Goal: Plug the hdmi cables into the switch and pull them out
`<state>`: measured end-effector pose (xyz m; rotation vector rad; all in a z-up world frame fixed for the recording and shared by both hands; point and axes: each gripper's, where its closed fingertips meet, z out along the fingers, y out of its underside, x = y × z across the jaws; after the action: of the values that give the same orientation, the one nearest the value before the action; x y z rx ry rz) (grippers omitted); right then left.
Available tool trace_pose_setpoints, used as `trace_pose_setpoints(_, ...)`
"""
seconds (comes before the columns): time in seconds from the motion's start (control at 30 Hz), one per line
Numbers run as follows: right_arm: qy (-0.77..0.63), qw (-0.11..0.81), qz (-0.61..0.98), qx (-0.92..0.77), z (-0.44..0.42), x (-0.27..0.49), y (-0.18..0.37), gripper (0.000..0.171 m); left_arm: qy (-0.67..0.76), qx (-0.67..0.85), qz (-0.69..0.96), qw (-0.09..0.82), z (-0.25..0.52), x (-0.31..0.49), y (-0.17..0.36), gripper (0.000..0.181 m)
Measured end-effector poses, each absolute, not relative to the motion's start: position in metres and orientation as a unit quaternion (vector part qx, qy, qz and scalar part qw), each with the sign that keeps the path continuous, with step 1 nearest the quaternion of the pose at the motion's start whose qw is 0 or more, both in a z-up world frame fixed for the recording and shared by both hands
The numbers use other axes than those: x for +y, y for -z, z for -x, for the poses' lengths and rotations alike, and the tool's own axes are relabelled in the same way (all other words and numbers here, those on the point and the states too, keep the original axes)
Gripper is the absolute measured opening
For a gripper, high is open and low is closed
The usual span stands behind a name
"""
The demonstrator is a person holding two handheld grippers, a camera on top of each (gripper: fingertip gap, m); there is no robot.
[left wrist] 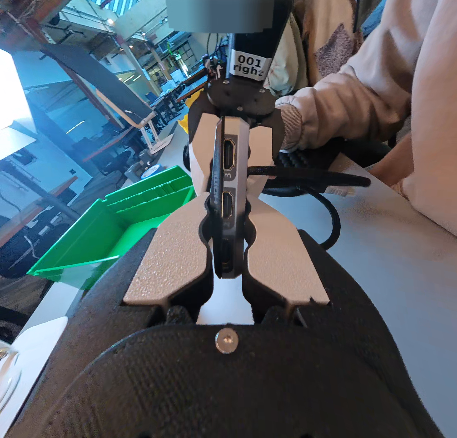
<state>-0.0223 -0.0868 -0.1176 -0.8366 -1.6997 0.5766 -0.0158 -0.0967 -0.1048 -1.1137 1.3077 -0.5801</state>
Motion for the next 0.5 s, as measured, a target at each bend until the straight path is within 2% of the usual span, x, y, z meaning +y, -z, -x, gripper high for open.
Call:
trace_pose_setpoints(0.03,-0.244,0.537,0.347,-0.729,0.023,-0.091,0.123,0.024,0.250,0.574,0.482,0.613,0.012,-0.098,0.109,0.022)
trace_pose_setpoints(0.3,-0.159,0.541,0.385,-0.730,0.021,-0.065,0.133,0.022,0.232,0.553,0.550,0.581,0.031,-0.075,0.127,0.027)
trace_pose_setpoints(0.5,-0.132,0.560,0.463,-0.675,0.005,-0.022,0.129,0.022,0.166,0.371,0.603,0.687,0.123,-0.026,0.059,0.028)
